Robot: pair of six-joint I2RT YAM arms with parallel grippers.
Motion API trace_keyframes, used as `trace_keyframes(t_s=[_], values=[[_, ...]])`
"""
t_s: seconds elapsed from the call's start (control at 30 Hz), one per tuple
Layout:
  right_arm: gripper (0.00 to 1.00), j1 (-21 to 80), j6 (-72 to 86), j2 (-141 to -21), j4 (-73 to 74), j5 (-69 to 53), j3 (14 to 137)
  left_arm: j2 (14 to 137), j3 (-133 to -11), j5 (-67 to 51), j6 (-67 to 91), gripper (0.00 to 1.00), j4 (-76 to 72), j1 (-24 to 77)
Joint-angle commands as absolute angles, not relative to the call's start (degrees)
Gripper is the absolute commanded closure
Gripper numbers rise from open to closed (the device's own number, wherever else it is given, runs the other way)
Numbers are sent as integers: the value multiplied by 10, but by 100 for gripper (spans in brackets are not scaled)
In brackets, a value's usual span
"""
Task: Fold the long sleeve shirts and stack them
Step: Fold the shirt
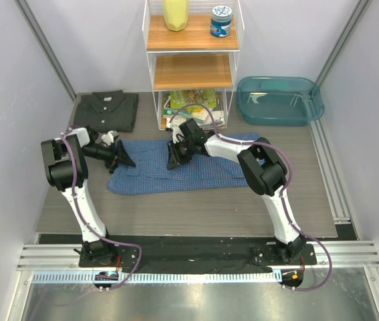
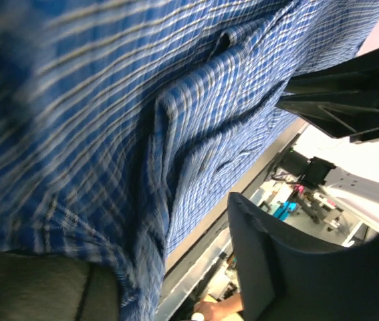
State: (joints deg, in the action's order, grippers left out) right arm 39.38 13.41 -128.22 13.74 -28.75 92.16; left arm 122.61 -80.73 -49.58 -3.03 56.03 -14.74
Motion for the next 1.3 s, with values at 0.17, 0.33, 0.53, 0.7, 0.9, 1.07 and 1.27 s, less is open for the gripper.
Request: trace_keyframes(t_s=[0.17,0.33,0.53,0.7,0.9,1.07,1.27], values=[[76,399,111,-1258,164,-265,926,1215,-803,-405,11,100,503,-134],[73,385,98,-1191,222,-293,911,1178,-810,-325,-25,100,556,-151],[70,289,80,-1085,288,-324,837,1101,-818,-251,-56,100,602,-163],[70,230,60,-1056,336,-336,778,1079,-853,-241,-41,100,641,-139],[72,217,66,-1085,331,-351,753,1073,-885,-212,-9,100,664,-77],[73,217,76,-1119,310,-355,762,1063,-911,-126,32,100,674,-5],[73,217,77,-1136,304,-354,757,1067,-953,-89,67,100,684,89]])
